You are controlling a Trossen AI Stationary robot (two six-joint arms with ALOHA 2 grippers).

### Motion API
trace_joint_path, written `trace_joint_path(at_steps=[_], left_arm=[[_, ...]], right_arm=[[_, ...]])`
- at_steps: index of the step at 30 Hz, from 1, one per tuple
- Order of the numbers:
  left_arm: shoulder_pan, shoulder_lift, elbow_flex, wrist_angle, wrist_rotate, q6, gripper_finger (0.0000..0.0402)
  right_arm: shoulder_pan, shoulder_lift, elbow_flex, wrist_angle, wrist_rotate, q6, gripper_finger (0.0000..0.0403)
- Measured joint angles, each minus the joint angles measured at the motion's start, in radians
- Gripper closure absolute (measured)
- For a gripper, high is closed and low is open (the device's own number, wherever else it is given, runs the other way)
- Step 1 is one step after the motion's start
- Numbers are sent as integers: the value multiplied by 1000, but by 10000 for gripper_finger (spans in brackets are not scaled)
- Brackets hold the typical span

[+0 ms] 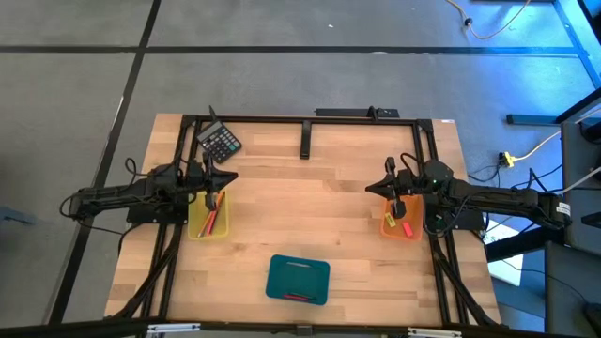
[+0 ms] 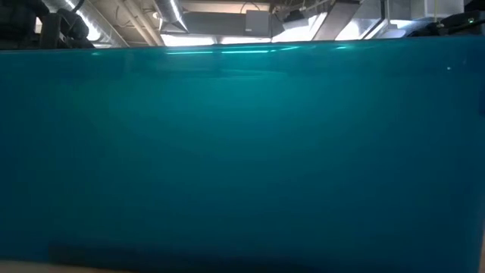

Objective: Sort crayons/erasers/pens/pencils in bins
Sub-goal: Return to Home Position

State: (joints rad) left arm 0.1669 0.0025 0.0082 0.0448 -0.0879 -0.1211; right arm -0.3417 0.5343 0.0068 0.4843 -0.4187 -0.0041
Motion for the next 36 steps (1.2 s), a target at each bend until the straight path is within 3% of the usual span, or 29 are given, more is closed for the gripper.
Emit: trace_joint_path(at_steps=[13, 36], left_arm=[[0, 0, 0, 0, 0, 0, 401], [0, 0, 0, 0, 0, 0, 383]], right_arm=[[0, 0, 0, 1, 0, -1, 391], [0, 0, 0, 1, 0, -2, 391]])
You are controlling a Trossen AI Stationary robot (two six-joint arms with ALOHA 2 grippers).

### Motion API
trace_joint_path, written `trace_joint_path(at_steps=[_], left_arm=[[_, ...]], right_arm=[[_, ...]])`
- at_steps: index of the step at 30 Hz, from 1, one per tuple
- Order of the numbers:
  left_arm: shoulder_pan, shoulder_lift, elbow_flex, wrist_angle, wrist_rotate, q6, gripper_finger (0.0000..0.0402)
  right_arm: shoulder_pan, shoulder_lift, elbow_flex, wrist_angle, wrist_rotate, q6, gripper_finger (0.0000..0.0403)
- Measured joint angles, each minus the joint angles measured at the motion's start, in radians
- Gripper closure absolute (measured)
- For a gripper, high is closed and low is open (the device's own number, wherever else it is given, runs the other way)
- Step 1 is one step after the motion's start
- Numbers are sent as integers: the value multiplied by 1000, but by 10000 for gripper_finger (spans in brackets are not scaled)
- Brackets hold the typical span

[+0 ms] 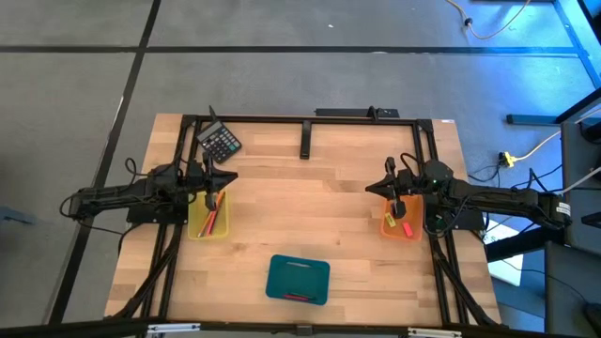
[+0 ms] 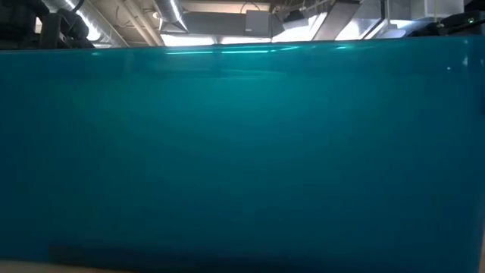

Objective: Sort crayons/erasers/pens/pencils in bins
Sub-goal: Return to Home Position

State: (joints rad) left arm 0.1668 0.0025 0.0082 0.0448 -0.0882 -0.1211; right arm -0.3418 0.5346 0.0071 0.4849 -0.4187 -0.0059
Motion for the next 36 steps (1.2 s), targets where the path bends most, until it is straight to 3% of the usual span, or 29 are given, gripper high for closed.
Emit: trace_joint_path(at_steps=[16, 36], left_arm=[[0, 0, 0, 0, 0, 0, 401], [0, 0, 0, 0, 0, 0, 377]], right_arm=[[0, 0, 0, 0, 0, 1, 391], [0, 0, 0, 0, 0, 1, 391]])
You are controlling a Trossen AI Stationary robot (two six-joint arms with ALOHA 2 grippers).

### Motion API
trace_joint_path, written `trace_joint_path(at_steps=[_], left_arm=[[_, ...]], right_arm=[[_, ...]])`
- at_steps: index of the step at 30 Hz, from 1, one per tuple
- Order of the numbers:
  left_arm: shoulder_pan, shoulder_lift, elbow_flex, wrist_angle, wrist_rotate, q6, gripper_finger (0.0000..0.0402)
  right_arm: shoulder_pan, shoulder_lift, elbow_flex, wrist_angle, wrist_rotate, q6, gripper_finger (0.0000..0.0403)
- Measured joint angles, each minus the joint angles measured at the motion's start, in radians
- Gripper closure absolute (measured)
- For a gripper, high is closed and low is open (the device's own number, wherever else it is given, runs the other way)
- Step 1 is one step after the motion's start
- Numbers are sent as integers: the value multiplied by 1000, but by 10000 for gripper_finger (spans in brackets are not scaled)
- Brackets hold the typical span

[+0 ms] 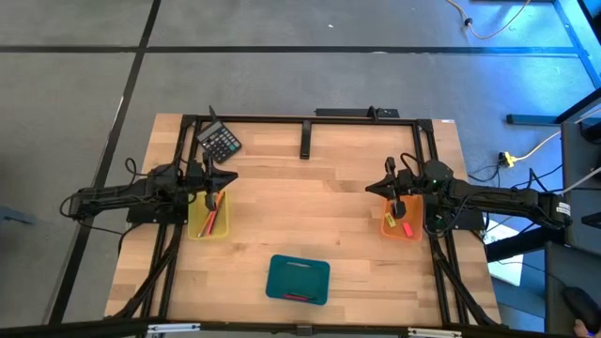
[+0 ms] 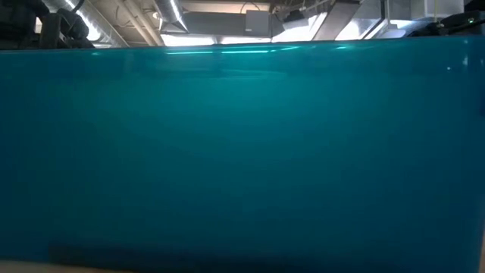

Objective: Sort crayons/erasers/pens/pencils in bins
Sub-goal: Return to Home Position

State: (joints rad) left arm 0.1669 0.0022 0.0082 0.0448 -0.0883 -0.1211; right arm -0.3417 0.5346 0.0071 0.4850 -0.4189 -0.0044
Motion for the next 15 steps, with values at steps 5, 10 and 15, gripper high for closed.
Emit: trace_joint_path(at_steps=[5, 10, 15], left_arm=[[0, 0, 0, 0, 0, 0, 385], [0, 0, 0, 0, 0, 0, 392], [0, 0, 0, 0, 0, 0, 398]], right_arm=[[0, 0, 0, 0, 0, 0, 391], [0, 0, 0, 0, 0, 0, 391], [0, 0, 0, 0, 0, 0, 391]])
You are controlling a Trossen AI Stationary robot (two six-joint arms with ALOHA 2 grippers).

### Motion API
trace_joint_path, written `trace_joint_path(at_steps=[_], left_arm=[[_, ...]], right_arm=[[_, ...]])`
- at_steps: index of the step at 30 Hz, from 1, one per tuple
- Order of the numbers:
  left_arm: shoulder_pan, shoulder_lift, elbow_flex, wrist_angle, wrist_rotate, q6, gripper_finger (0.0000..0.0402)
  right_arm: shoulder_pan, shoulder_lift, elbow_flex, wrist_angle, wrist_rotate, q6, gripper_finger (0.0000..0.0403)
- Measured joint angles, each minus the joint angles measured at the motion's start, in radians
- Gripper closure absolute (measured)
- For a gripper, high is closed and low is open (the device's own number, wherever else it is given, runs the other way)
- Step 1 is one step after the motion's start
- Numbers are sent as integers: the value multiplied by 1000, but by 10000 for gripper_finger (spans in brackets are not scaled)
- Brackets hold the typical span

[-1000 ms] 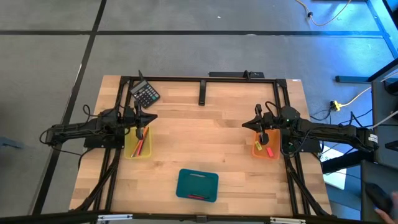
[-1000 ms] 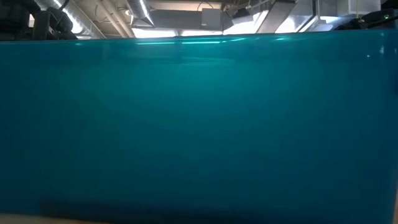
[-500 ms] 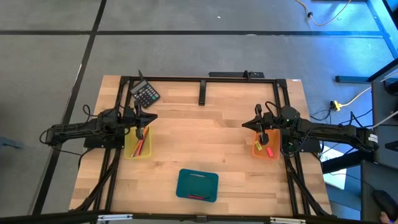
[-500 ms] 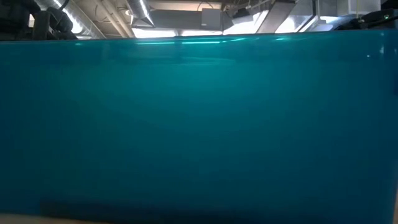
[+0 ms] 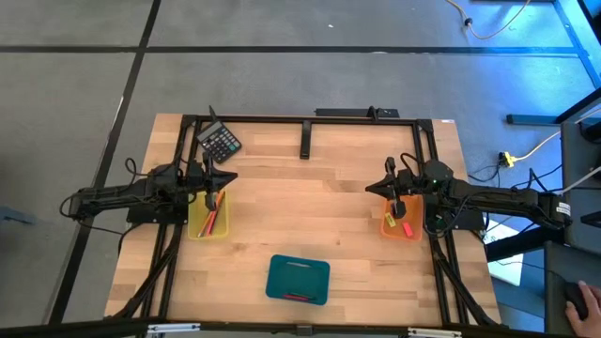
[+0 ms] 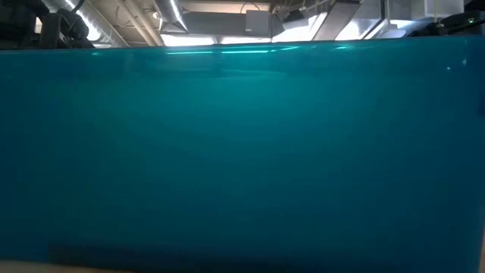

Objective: Sort crayons/erasers/pens/pencils in bins
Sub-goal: Return to Home Position

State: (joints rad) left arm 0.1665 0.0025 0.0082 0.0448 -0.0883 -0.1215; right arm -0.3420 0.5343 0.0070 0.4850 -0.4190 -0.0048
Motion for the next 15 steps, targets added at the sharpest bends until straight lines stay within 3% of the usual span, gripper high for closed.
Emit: trace_joint_path(at_steps=[15], left_arm=[[0, 0, 0, 0, 0, 0, 385]], right_arm=[[0, 0, 0, 0, 0, -1, 391]])
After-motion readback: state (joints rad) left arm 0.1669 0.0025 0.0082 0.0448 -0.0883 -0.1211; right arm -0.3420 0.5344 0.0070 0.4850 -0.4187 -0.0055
